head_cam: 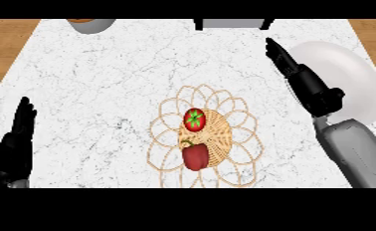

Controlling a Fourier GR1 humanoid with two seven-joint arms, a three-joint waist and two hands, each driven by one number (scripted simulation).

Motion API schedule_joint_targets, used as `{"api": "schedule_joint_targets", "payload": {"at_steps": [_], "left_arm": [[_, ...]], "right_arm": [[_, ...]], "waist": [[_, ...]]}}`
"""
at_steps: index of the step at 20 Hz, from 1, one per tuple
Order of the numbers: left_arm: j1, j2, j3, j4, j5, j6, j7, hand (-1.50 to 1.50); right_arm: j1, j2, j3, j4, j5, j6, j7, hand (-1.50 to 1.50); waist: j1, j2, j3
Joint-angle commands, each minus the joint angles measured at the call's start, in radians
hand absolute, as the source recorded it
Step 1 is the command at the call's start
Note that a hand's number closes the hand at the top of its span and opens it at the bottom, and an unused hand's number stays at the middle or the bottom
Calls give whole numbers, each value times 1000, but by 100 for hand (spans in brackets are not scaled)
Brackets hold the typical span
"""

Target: Pick the bell pepper from the placemat and place it in the plate

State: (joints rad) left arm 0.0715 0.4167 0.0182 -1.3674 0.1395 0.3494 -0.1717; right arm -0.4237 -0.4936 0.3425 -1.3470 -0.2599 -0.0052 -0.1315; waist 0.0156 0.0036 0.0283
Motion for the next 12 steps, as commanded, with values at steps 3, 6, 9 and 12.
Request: {"api": "schedule_joint_targets", "payload": {"at_steps": [3, 6, 9, 12], "left_arm": [[-28, -62, -113, 4, 13, -69, 158, 0], [-40, -129, -187, 47, 71, -152, 251, 0], [-39, -169, -192, 15, 121, -176, 265, 0], [-43, -194, -210, 28, 124, -193, 263, 0]], "right_arm": [[-96, 47, -2, -132, 47, -68, 40, 150], [-255, 79, -1, -230, 96, -136, 95, 150], [-130, -36, -26, -153, 357, -375, 100, 150], [-27, 54, -18, -278, 381, -495, 77, -150]], "waist": [[-28, -8, -29], [-41, -14, -33], [-84, -18, -31], [-56, -11, -29]]}}
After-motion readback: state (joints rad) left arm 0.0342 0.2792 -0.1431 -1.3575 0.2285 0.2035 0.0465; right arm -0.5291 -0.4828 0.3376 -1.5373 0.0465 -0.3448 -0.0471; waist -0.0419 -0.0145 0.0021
